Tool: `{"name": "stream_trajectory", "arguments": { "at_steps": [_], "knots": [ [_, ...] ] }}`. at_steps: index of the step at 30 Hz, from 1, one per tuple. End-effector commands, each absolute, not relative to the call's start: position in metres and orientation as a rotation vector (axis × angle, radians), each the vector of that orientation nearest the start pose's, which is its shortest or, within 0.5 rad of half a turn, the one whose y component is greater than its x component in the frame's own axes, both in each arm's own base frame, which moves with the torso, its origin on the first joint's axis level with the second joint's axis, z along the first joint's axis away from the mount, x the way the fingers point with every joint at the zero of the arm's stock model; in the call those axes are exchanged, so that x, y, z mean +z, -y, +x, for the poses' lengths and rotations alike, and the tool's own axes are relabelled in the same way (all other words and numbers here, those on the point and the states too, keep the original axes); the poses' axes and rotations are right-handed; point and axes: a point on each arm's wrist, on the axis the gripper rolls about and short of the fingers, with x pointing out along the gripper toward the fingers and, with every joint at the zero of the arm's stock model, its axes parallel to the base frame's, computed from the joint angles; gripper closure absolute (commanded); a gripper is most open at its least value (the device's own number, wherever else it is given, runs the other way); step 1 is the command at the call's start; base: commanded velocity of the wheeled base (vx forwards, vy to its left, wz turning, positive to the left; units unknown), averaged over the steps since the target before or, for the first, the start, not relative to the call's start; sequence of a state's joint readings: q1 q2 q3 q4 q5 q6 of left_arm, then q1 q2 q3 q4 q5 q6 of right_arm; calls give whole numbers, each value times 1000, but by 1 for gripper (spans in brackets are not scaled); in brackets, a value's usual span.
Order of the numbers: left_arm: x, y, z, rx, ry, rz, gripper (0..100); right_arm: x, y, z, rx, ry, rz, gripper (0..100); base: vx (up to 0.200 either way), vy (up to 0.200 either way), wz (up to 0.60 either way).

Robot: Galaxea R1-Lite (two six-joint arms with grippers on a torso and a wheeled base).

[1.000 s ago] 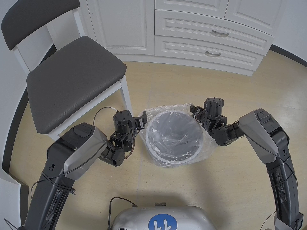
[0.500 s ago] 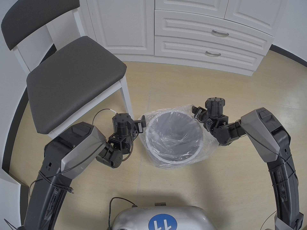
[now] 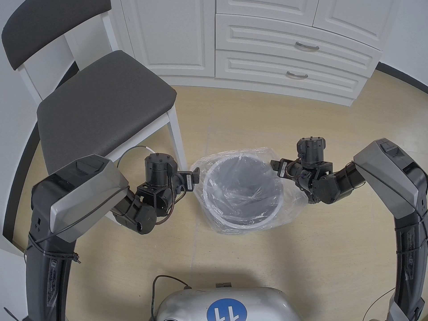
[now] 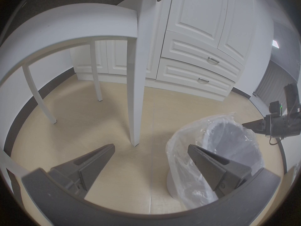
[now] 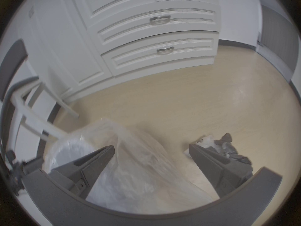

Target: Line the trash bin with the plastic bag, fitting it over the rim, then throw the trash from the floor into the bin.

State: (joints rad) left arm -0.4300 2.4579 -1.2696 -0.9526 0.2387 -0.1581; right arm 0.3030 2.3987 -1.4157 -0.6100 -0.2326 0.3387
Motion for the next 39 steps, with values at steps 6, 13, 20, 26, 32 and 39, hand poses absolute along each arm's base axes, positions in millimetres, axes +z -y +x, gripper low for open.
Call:
{"name": "stream_trajectory", "arguments": {
  "at_steps": [6,13,20,26,32,39],
  "knots": [
    [42,179,424,-173,-255,-74,0,67,-122,442,11,-397,142,0,0,0,0],
    [24,180,435,-167,-289,-67,0,58,-116,462,-6,-378,225,0,0,0,0],
    [8,183,442,-165,-304,-67,0,40,-115,471,19,-409,263,0,0,0,0],
    [-9,184,446,-158,-326,-60,0,24,-111,477,8,-428,262,0,0,0,0],
    [-26,185,446,-159,-355,-49,0,9,-105,485,-8,-452,261,0,0,0,0],
    [-28,183,450,-150,-350,-51,0,12,-103,486,-9,-448,273,0,0,0,0]
  ]
}}
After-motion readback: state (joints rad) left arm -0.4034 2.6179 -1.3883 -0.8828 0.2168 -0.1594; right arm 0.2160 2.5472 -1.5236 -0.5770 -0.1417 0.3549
